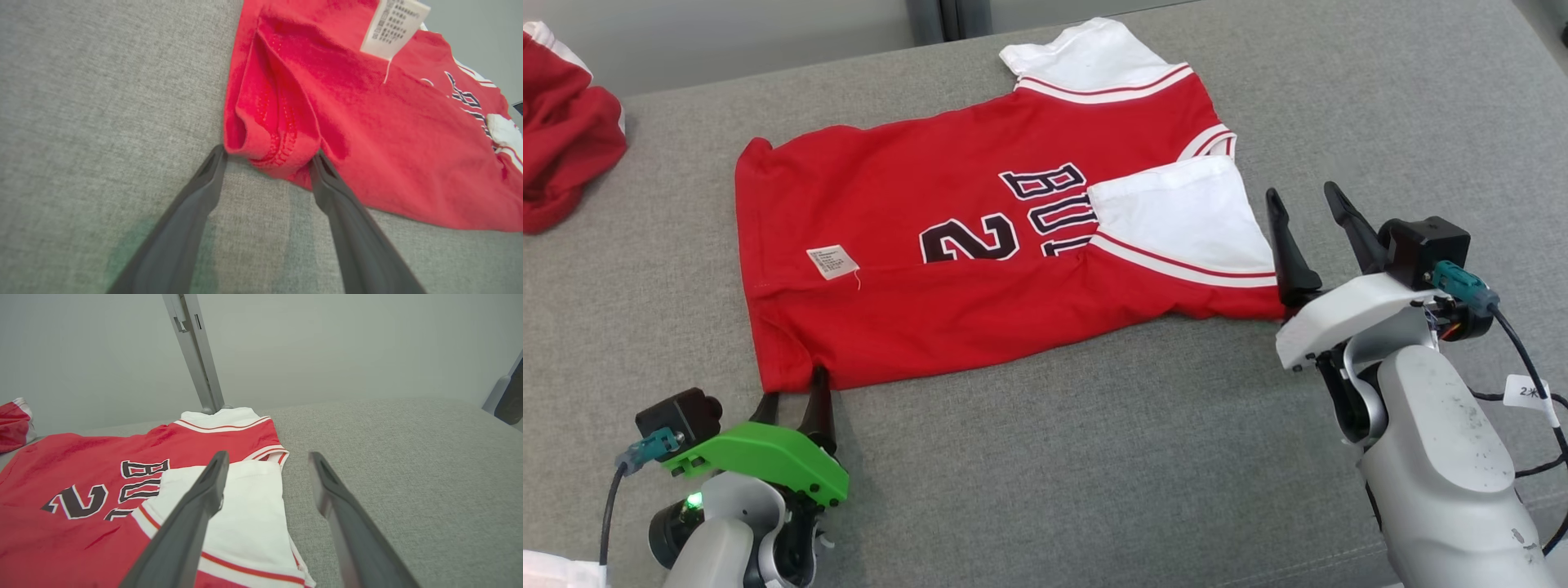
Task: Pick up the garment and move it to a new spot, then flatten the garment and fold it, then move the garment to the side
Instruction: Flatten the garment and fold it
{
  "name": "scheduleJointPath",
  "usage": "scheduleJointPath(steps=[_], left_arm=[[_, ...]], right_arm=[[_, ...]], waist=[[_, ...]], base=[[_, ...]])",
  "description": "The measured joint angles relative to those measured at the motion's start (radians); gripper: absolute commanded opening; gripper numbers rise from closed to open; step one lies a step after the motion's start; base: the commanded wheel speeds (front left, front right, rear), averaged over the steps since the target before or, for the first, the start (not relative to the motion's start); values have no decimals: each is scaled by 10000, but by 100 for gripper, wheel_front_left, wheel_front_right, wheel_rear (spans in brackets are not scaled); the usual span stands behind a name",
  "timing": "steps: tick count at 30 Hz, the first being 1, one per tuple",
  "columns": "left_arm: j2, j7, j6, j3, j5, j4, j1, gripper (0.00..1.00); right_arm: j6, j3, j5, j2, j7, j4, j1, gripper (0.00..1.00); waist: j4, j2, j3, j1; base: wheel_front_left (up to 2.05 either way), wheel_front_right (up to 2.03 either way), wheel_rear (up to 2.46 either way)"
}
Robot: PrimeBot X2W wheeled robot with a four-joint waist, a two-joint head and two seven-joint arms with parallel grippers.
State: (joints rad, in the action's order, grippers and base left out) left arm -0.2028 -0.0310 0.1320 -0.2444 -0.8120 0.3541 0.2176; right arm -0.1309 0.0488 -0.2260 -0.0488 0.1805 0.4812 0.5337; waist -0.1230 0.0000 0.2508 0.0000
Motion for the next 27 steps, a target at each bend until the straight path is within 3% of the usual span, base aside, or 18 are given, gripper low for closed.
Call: scheduleJointPath(steps=[2,3,4,5,6,7,27], left_arm=[[36,90,-2,36,-4,128,108,100],[63,119,-12,61,-31,180,151,91],[102,163,-48,100,-82,232,195,57],[142,211,-94,140,-163,270,217,31],[176,240,-132,180,-226,305,239,21],[196,293,-148,201,-245,324,252,0],[466,679,-746,495,-940,240,148,0]], right_arm=[[0,-44,4,2,-90,-94,-119,100],[0,-59,17,-2,-138,-117,-160,100],[0,-79,35,-2,-215,-146,-213,100],[-2,-94,52,0,-265,-169,-282,100],[0,-127,86,0,-343,-174,-353,100],[-2,-155,90,0,-412,-180,-407,100],[-2,-629,405,-2,-1584,779,-967,100]], waist=[[-32,0,53,0],[-36,0,67,0],[-30,0,77,0],[-18,0,82,0],[1,0,86,0],[17,0,88,0],[357,0,38,0]], base=[[0,0,0],[0,0,0],[0,0,0],[0,0,0],[0,0,0],[0,0,0],[0,0,0]])
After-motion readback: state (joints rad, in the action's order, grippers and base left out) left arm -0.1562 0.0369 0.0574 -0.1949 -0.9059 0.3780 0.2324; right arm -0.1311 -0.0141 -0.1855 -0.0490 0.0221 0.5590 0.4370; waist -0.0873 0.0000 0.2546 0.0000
